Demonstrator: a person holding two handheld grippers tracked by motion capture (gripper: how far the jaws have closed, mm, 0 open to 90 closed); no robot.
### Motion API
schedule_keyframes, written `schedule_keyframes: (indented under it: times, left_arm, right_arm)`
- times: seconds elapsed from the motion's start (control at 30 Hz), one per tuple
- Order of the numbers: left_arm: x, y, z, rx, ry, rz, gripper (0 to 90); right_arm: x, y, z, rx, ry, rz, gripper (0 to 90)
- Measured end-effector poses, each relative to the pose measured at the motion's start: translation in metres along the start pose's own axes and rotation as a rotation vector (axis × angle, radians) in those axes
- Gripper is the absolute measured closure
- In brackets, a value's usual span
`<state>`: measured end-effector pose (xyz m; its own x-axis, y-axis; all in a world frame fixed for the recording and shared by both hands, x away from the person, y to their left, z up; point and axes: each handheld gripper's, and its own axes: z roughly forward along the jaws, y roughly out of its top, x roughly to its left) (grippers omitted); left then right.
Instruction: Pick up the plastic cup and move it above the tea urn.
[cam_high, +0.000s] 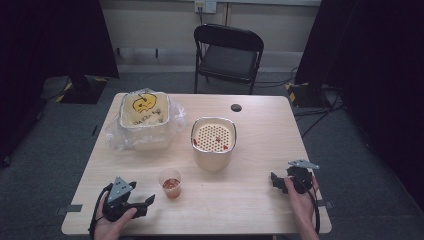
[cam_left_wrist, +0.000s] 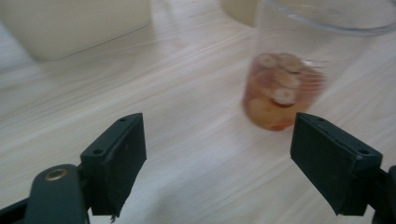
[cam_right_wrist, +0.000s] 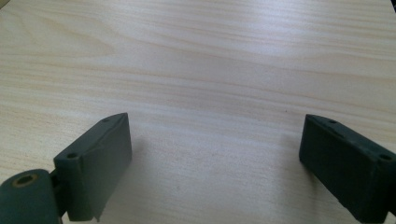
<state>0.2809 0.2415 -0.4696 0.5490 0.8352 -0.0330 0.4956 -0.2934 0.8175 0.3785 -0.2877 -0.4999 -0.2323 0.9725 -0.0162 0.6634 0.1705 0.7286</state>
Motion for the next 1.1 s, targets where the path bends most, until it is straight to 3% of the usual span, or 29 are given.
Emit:
schedule_keyframes:
  times: [0.1, 0.23, 0.33, 0.37, 0.47, 0.53, 0.63, 0.73, 0.83, 0.93, 0.97, 1.1]
  left_arm:
    - [-0.009, 0.006, 0.01, 0.013, -0.062, 0.027, 17.8]
    - [-0.017, 0.013, 0.021, -0.004, -0.08, 0.049, 18.3]
    - [-0.018, 0.016, 0.025, -0.012, -0.094, 0.047, 18.3]
    - [-0.018, 0.018, 0.029, -0.016, -0.116, 0.028, 18.5]
    - [-0.019, 0.02, 0.034, -0.016, -0.123, 0.022, 18.4]
    - [-0.022, 0.025, 0.04, -0.008, -0.12, 0.044, 18.6]
    - [-0.026, 0.031, 0.051, -0.038, -0.123, 0.058, 21.2]
    - [-0.025, 0.034, 0.058, -0.048, -0.134, 0.042, 21.2]
    - [-0.025, 0.031, 0.063, -0.033, -0.141, 0.038, 23.8]
    - [-0.023, 0.031, 0.066, -0.049, -0.151, 0.028, 24.7]
    - [-0.024, 0.03, 0.067, -0.062, -0.149, 0.052, 26.6]
    - [-0.025, 0.029, 0.072, -0.054, -0.147, 0.062, 29.3]
  right_arm:
    - [0.0, 0.0, 0.0, 0.0, 0.0, 0.0, 8.5]
    - [0.0, 0.0, 0.0, 0.0, 0.0, 0.001, 8.5]
    - [0.0, 0.0, 0.0, 0.0, 0.0, 0.001, 8.5]
    - [0.0, 0.0, 0.0, 0.0, 0.0, 0.0, 8.5]
    - [0.0, 0.0, 0.0, 0.0, 0.0, 0.001, 8.5]
    - [0.0, 0.0, 0.0, 0.0, 0.0, 0.0, 8.5]
    - [0.0, 0.0, 0.0, 0.0, 0.0, 0.0, 8.5]
    - [0.0, 0.0, 0.0, 0.0, 0.001, 0.0, 8.5]
    - [0.0, 0.0, 0.0, 0.0, 0.0, 0.0, 8.5]
    - [0.0, 0.0, 0.0, 0.0, 0.001, 0.001, 8.6]
    - [0.0, 0.0, 0.0, 0.0, 0.001, 0.0, 8.5]
    - [0.0, 0.0, 0.0, 0.0, 0.0, 0.0, 8.5]
